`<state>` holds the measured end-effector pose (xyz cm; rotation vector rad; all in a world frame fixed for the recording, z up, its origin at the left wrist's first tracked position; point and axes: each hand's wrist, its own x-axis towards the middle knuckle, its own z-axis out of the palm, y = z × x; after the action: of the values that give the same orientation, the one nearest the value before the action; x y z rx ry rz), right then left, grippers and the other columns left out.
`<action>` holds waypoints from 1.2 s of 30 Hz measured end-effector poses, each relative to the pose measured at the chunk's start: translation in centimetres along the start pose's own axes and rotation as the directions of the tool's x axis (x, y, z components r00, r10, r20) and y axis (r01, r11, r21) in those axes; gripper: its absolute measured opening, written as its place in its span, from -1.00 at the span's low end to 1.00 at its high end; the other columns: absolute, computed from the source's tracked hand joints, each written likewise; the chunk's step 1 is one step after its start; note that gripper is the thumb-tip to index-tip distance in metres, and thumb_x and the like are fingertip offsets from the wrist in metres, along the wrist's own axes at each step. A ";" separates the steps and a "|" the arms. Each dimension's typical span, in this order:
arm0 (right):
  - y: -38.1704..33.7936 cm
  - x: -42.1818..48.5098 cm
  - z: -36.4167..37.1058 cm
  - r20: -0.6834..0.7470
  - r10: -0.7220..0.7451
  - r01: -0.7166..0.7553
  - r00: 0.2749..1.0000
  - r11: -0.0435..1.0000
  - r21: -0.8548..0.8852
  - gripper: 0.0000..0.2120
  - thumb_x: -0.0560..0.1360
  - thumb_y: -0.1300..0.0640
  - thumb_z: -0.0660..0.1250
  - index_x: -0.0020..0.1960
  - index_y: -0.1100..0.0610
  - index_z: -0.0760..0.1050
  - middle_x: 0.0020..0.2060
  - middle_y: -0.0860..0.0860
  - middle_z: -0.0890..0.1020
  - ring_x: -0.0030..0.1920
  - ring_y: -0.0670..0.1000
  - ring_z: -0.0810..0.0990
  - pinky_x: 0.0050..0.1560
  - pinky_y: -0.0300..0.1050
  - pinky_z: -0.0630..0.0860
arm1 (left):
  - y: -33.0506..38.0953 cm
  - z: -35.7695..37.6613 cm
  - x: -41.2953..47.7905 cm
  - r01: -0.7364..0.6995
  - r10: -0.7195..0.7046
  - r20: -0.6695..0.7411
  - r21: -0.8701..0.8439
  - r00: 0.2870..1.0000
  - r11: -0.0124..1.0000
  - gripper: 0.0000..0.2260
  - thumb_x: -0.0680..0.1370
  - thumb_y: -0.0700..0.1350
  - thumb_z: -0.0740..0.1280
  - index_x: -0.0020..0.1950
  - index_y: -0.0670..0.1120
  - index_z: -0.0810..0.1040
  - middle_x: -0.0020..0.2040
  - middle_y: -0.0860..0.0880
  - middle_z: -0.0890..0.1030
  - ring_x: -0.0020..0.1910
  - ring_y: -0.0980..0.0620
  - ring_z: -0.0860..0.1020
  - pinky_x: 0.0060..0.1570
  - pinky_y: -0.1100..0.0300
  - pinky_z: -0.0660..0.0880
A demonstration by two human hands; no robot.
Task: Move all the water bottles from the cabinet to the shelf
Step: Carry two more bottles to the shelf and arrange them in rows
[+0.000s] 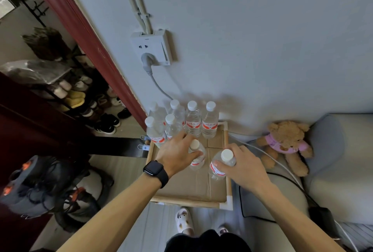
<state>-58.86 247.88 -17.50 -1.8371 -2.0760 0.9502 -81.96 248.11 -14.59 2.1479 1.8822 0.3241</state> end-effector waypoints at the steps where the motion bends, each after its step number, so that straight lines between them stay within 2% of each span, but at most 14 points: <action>1: -0.1 0.3 -0.1 -0.024 -0.012 0.012 1.000 1.000 0.005 -0.57 0.35 -0.41 0.32 0.06 -0.19 0.36 -0.03 -0.13 0.52 -0.03 0.01 0.55 -0.03 -0.04 0.45 | 0.0 -0.4 0.6 -0.022 0.022 -0.001 0.009 1.000 1.000 -0.62 0.47 0.18 0.43 0.18 0.01 0.56 0.08 0.06 0.55 -0.01 0.00 0.54 -0.22 0.20 0.36; 6: -1.0 2.0 -1.2 -0.038 -0.045 0.046 0.998 0.999 0.027 -0.64 0.39 -0.32 0.33 0.04 -0.14 0.42 -0.09 -0.17 0.60 -0.07 -0.06 0.56 -0.09 -0.10 0.44 | -0.1 -2.7 4.2 -0.200 0.192 0.057 0.272 0.980 0.941 -0.62 0.48 0.21 0.37 0.24 0.10 0.54 0.07 0.09 0.61 0.14 0.01 0.43 0.07 0.12 0.30; 10: -1.8 3.5 -1.5 -0.050 -0.089 0.090 0.995 0.996 0.022 -0.71 0.42 -0.24 0.35 0.01 -0.10 0.46 -0.12 -0.15 0.61 -0.09 -0.04 0.55 -0.13 -0.07 0.42 | -0.5 -3.0 5.3 -0.236 0.223 0.079 0.357 0.972 0.904 -0.63 0.52 0.19 0.32 0.27 0.09 0.55 0.06 0.09 0.61 0.20 0.00 0.40 0.21 0.11 0.24; 16: -3.6 5.8 -1.7 -0.028 -0.158 0.160 0.987 0.985 0.069 -0.68 0.47 -0.10 0.37 0.20 -0.08 0.50 0.05 -0.09 0.63 0.04 -0.01 0.57 0.05 -0.02 0.50 | -0.8 -3.2 6.7 -0.225 0.213 0.072 0.354 0.974 0.908 -0.63 0.53 0.18 0.33 0.29 0.09 0.52 0.13 0.07 0.59 0.23 -0.02 0.39 0.24 0.10 0.21; 22: -4.3 7.4 -1.5 -0.040 -0.158 0.160 0.987 0.986 0.054 -0.74 0.44 -0.04 0.40 0.09 -0.02 0.52 0.00 -0.06 0.61 0.02 0.03 0.56 -0.03 -0.06 0.46 | -1.3 -3.5 7.7 -0.200 0.177 0.102 0.307 0.979 0.930 -0.65 0.53 0.11 0.36 0.29 0.09 0.50 0.18 0.07 0.57 0.24 -0.02 0.38 0.22 0.08 0.26; 24: -4.4 7.9 -1.4 -0.048 -0.146 0.147 0.988 0.989 0.030 -0.71 0.44 -0.03 0.41 0.13 0.01 0.50 0.03 -0.04 0.61 0.06 0.06 0.56 0.00 -0.04 0.46 | -1.6 -3.5 7.8 -0.168 0.144 0.105 0.281 0.984 0.945 -0.64 0.53 0.09 0.36 0.31 0.09 0.48 0.19 0.06 0.56 0.24 -0.02 0.39 0.22 0.09 0.28; 26: -4.4 8.1 -1.4 -0.051 -0.112 0.113 0.992 0.994 0.011 -0.63 0.45 -0.04 0.41 0.21 0.02 0.44 0.08 -0.03 0.59 0.08 0.07 0.55 0.04 -0.01 0.48 | -2.0 -3.5 7.7 -0.137 0.113 0.107 0.255 0.988 0.957 -0.63 0.54 0.07 0.35 0.33 0.08 0.45 0.20 0.05 0.55 0.24 -0.02 0.41 0.24 0.07 0.31; 31: -3.9 8.2 -0.8 -0.114 -0.041 0.047 0.993 0.998 0.048 -0.55 0.43 -0.06 0.44 0.22 0.03 0.37 0.06 -0.04 0.54 0.05 0.04 0.54 -0.02 -0.06 0.45 | -2.4 -3.3 7.4 -0.108 0.091 0.093 0.205 0.992 0.973 -0.59 0.56 0.12 0.29 0.40 0.09 0.39 0.24 0.05 0.54 0.24 -0.03 0.45 0.23 0.06 0.36; 33: -3.9 8.2 -0.6 -0.114 -0.027 0.028 0.993 1.000 0.011 -0.53 0.43 -0.13 0.42 0.24 0.02 0.38 0.11 -0.03 0.54 0.08 0.05 0.54 0.04 -0.02 0.50 | -2.5 -3.2 7.4 -0.100 0.085 0.087 0.184 0.993 0.978 -0.56 0.56 0.14 0.28 0.42 0.09 0.37 0.25 0.05 0.54 0.25 -0.02 0.45 0.24 0.06 0.35; 36: -3.9 8.3 -0.5 -0.107 -0.005 0.000 0.994 0.999 -0.053 -0.51 0.42 -0.26 0.35 0.23 -0.03 0.38 0.12 -0.04 0.54 0.03 0.04 0.56 0.01 0.03 0.56 | -2.6 -3.1 7.5 -0.093 0.078 0.089 0.175 0.993 0.980 -0.54 0.57 0.16 0.27 0.43 0.08 0.34 0.25 0.05 0.54 0.24 -0.02 0.47 0.22 0.06 0.35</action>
<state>-63.42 255.86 -16.90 -1.8672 -2.0571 0.7849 -84.41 256.02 -12.65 2.3244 1.8403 0.0837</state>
